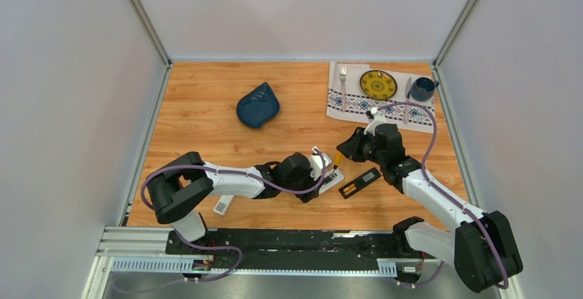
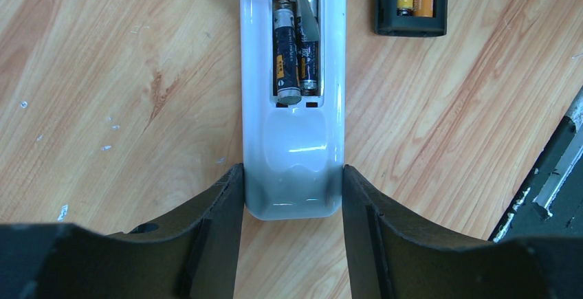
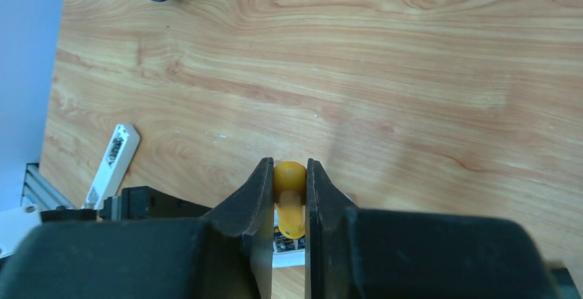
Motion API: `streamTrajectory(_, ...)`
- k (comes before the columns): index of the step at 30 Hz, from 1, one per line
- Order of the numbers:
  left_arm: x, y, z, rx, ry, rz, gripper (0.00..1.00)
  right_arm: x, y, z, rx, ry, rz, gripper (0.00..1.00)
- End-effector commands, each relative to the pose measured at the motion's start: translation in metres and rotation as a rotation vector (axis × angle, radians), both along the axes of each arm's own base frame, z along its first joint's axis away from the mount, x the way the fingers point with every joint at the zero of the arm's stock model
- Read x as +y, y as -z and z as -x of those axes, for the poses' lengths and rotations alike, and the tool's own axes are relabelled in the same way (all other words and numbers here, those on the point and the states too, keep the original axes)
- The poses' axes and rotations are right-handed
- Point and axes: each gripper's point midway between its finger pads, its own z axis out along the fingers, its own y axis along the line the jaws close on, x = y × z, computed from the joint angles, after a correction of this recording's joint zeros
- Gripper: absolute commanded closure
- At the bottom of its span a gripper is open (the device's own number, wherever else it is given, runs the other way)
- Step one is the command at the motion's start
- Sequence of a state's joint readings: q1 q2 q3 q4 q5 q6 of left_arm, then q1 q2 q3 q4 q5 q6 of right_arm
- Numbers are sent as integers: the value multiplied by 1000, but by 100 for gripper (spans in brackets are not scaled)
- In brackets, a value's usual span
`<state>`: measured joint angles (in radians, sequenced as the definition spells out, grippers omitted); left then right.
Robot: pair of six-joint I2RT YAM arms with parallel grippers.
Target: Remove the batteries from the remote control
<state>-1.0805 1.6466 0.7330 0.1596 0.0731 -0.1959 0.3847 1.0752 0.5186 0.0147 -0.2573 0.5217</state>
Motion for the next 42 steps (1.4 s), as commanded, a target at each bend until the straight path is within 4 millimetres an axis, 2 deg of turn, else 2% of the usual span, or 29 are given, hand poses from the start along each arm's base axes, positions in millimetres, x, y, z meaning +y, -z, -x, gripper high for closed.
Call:
streamTrajectory(1,52,59,40,177,17,-242,100,-13,-11,-16,-62,75,51,100)
streamTrajectory(9,50,60,41,183,27,-241,100,-25,-7,-22,-83,168,45,100)
streamTrajectory(17,49,60,41,186,28,-241,100,-25,-1,-23,-74,163,59,100)
streamTrajectory(28,49,60,41,187,28,-242,100,3,7,-9,-16,18,-16,100)
streamTrajectory(36,48,60,41,187,29,-240,100,23,-19,-5,-60,-55,-119,100)
streamTrajectory(42,50,60,39,184,22,-246,100,39,-17,-4,-23,-109,-144,100)
